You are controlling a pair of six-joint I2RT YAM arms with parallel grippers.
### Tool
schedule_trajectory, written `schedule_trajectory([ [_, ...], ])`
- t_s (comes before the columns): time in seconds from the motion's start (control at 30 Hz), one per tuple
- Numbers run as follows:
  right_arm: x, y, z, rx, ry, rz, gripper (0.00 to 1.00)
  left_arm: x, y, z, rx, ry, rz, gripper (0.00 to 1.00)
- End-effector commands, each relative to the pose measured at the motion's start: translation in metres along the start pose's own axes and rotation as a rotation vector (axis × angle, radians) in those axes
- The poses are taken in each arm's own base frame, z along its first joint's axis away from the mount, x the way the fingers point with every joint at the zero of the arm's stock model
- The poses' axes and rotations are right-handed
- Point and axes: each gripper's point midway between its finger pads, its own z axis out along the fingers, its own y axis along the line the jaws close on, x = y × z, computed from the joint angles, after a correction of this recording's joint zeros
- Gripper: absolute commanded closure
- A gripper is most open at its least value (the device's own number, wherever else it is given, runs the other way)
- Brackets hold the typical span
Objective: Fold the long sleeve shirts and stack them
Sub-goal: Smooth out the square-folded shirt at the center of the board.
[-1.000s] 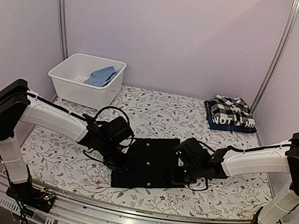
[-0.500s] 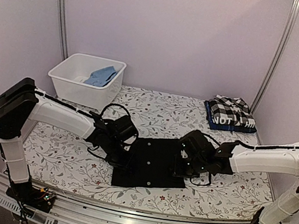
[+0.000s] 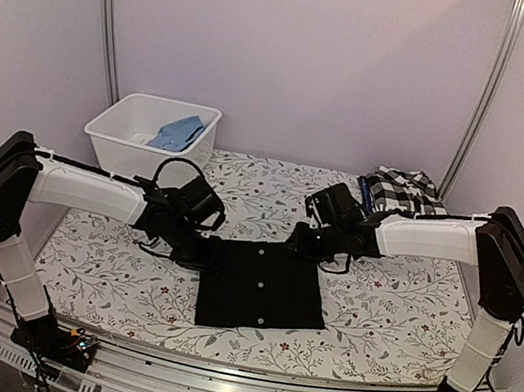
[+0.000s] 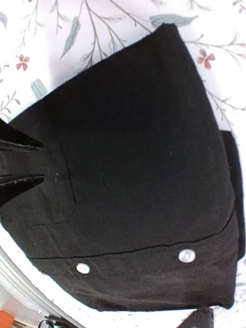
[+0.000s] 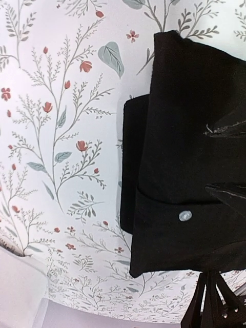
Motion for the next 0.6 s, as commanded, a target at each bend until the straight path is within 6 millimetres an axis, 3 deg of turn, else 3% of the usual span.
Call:
schedule_trajectory([
  [0.0, -0.012, -0.016, 0.027, -0.032, 0.02, 0.008, 0.72, -0.006, 0.014, -0.007, -0.02, -0.02, -0.015, 0.85],
  [0.17, -0.017, -0.065, 0.048, 0.007, 0.043, 0.115, 0.73, -0.015, 0.018, -0.009, -0.015, -0.038, -0.027, 0.85],
  [0.27, -0.008, -0.078, 0.058, 0.03, 0.076, 0.136, 0.73, -0.036, 0.013, -0.011, 0.007, -0.086, -0.037, 0.85],
  [0.47, 0.009, -0.089, 0.062, 0.052, 0.119, 0.173, 0.74, -0.081, 0.001, -0.008, 0.037, -0.173, -0.051, 0.85],
  [0.57, 0.005, -0.088, 0.056, 0.053, 0.107, 0.174, 0.74, -0.098, -0.007, 0.002, 0.077, -0.189, -0.06, 0.85],
])
